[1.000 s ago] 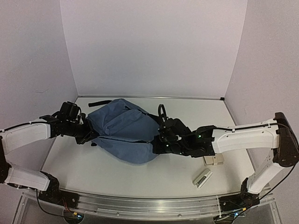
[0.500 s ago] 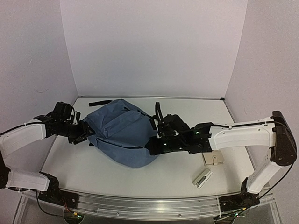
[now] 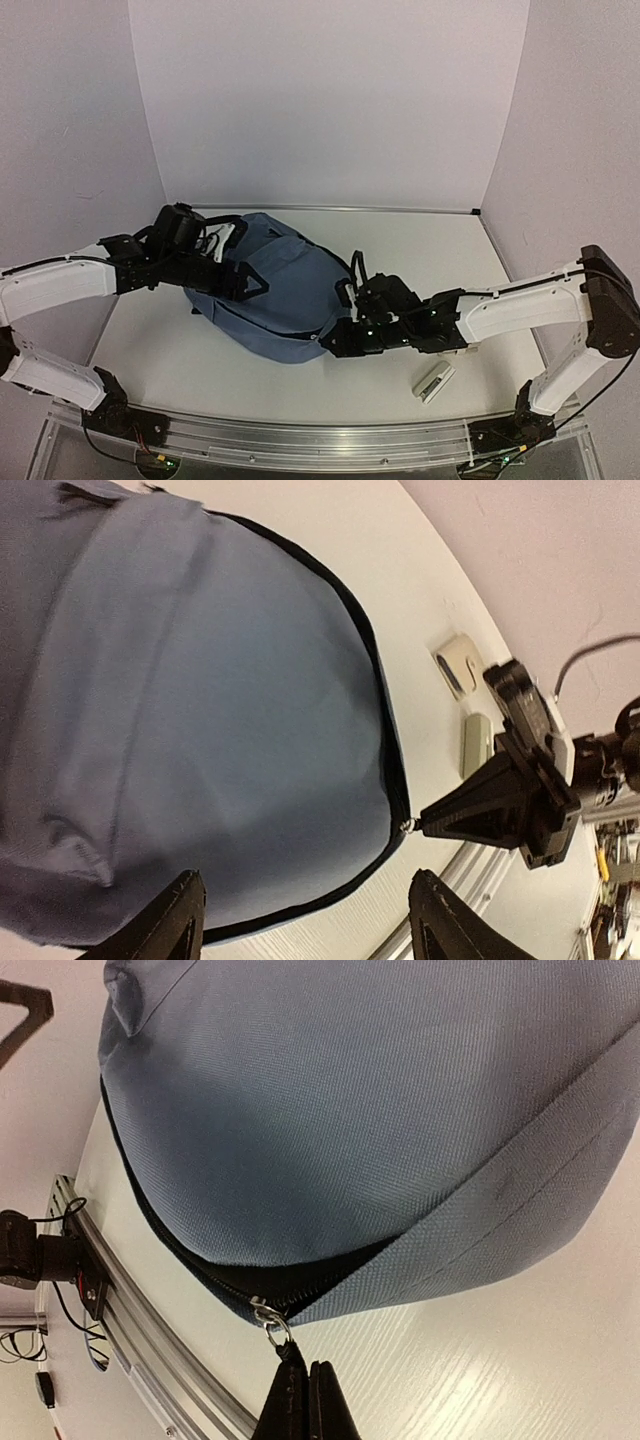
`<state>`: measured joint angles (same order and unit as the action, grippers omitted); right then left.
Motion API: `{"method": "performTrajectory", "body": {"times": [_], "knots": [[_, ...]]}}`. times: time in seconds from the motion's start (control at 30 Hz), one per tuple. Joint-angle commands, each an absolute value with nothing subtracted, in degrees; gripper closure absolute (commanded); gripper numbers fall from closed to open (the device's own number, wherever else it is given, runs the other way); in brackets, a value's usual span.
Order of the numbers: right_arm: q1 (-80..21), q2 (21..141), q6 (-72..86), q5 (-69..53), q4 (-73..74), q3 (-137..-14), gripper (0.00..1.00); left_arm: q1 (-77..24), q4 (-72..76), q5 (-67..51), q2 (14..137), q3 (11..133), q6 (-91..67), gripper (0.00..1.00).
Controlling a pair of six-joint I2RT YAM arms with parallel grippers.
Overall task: Pack the student bag
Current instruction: Zip the student bag at the center of the board.
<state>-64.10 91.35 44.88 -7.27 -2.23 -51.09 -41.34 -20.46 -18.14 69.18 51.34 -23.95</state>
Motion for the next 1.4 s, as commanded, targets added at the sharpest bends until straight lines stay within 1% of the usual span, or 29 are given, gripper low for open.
{"method": "performTrajectory", "body": {"times": [0.0, 0.23, 0.6, 0.77, 0.93, 1.17, 1.23, 1.3, 1.37], "knots": [[-64.19, 89.14, 49.33, -6.28, -6.04, -48.75, 1.0, -47.92, -11.23, -19.59, 73.78, 52.01, -18.35, 0.3], [-64.16, 89.27, 50.17, -5.9, -6.66, -48.42, 1.0, -55.65, -9.3, -14.33, 81.71, 53.91, -13.08, 0.3], [-64.11, 87.62, 51.07, -5.55, -7.12, -47.06, 1.0, -58.1, -6.54, -2.81, 85.83, 53.38, -9.81, 0.32], [-64.21, 87.54, 51.15, -5.4, -7.21, -46.85, 1.0, -58.28, -8.18, -4.47, 87.35, 54.2, -9.26, 0.33], [-64.14, 87.7, 51.18, -5.28, -7.21, -46.85, 1.0, -58.53, -8.3, -7.89, 87.4, 53.94, -9.06, 0.31], [-64.16, 87.81, 51.31, -5.36, -7.21, -46.87, 1.0, -58.62, -8.89, -9.05, 88.28, 54.36, -8.96, 0.31], [-64.18, 87.57, 51.41, -5.29, -7.21, -46.77, 1.0, -58.62, -9.75, -7.28, 89.0, 54.65, -8.63, 0.36], [-64.22, 87.37, 51.42, -5.2, -7.21, -46.68, 1.0, -58.64, -10.98, -6.61, 89.66, 55.31, -8.12, 0.44], [-64.12, 87.23, 51.53, -5.18, -7.21, -46.61, 1.0, -58.7, -11.3, -6.85, 90.06, 55.65, -7.93, 0.51]]}}
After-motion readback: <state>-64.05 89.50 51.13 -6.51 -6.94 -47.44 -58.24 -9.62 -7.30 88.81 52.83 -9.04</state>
